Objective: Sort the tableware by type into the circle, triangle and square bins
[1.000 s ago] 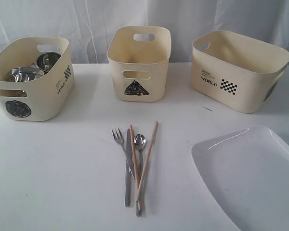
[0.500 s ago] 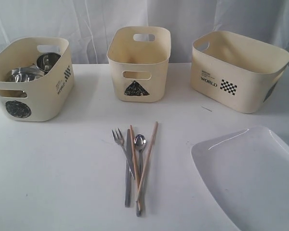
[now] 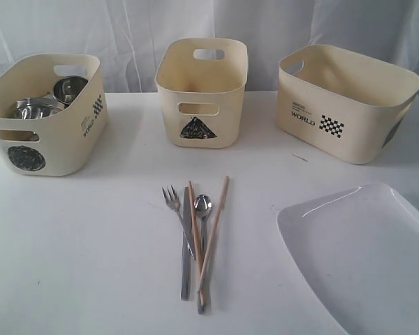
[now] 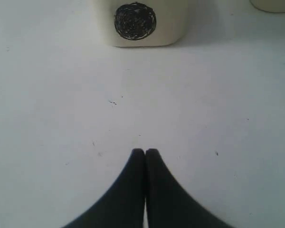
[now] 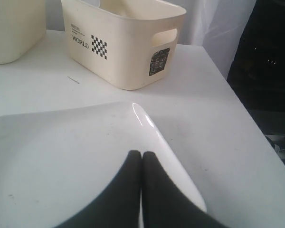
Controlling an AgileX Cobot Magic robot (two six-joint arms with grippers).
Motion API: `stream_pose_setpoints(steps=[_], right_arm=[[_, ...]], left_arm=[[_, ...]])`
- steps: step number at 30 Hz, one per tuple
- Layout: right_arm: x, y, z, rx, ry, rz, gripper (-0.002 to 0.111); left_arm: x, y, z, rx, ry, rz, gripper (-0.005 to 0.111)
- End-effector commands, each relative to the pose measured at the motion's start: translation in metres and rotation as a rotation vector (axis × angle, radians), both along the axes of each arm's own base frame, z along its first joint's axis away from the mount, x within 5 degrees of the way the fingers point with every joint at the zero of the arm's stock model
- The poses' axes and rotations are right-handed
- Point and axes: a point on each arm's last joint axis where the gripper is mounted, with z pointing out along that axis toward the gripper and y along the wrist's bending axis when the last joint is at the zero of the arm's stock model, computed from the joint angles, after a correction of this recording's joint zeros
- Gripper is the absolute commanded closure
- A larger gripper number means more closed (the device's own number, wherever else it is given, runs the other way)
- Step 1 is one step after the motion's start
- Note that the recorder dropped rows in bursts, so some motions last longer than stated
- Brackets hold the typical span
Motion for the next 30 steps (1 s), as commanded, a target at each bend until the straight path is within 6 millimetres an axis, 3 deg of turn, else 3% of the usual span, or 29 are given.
stream_pose_setpoints(steps=[1, 30], right_arm=[[-0.0001, 0.0, 0.0, -0.009, -0.005, 0.002, 0.108], [0.0003, 0.0001, 0.0016, -0.002, -0.025, 0.002, 0.108]], left_arm=[[-0.0012, -0.0005, -0.0028, -0.035, 0.027, 0.02, 0.107], [-0.001, -0.0004, -0.0024, -0.012, 0.019, 0.025, 0.107]])
